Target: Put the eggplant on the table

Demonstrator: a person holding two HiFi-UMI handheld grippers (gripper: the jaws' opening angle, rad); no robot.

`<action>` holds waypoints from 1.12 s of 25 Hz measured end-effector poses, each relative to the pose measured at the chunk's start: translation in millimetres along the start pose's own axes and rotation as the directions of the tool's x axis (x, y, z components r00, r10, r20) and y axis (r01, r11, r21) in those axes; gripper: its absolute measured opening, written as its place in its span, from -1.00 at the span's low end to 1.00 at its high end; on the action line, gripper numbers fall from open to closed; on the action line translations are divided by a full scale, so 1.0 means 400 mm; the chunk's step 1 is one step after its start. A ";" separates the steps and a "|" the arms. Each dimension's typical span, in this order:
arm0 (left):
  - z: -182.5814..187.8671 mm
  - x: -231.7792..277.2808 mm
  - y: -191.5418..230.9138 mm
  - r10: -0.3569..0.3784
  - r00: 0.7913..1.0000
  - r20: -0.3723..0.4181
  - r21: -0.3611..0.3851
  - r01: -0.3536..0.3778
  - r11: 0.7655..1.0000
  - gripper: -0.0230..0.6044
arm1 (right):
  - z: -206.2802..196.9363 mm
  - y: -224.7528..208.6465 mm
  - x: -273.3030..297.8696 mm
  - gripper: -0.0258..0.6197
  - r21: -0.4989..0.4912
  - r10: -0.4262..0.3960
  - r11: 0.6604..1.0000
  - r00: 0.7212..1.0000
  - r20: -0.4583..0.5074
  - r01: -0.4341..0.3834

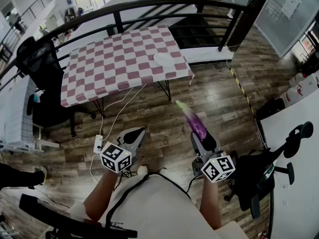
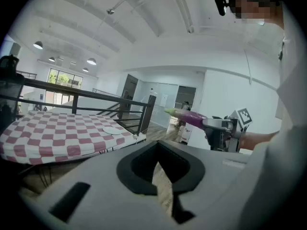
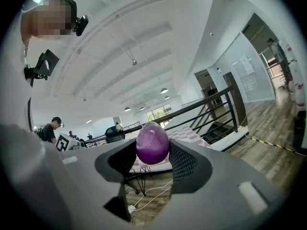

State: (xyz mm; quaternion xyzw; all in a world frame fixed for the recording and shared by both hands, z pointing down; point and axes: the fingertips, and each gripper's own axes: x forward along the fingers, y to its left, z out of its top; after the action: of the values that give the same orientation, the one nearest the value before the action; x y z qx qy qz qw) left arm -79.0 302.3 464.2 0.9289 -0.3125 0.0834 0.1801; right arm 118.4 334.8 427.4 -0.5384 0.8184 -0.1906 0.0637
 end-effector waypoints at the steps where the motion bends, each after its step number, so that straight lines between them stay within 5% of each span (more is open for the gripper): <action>1: -0.002 -0.003 0.006 -0.001 1.000 -0.004 0.001 0.001 1.000 -0.92 | -0.007 0.004 -0.004 -0.24 0.006 -0.008 1.000 1.000 -0.002 0.008; 15: -0.002 -0.039 0.044 -0.017 1.000 -0.002 0.014 0.017 1.000 -0.92 | -0.029 0.070 0.003 -0.23 0.043 0.011 0.999 1.000 0.009 -0.011; 28: -0.010 -0.085 0.076 -0.022 1.000 0.016 -0.006 0.022 1.000 -0.92 | -0.051 0.079 -0.015 -0.24 0.010 -0.053 0.999 0.999 -0.008 0.053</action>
State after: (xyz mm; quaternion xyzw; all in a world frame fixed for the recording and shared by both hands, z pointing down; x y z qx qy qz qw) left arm -124.4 300.2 467.5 0.9324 -0.3040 0.0730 0.1812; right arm 87.2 356.1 433.5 -0.5590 0.8029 -0.1985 0.0584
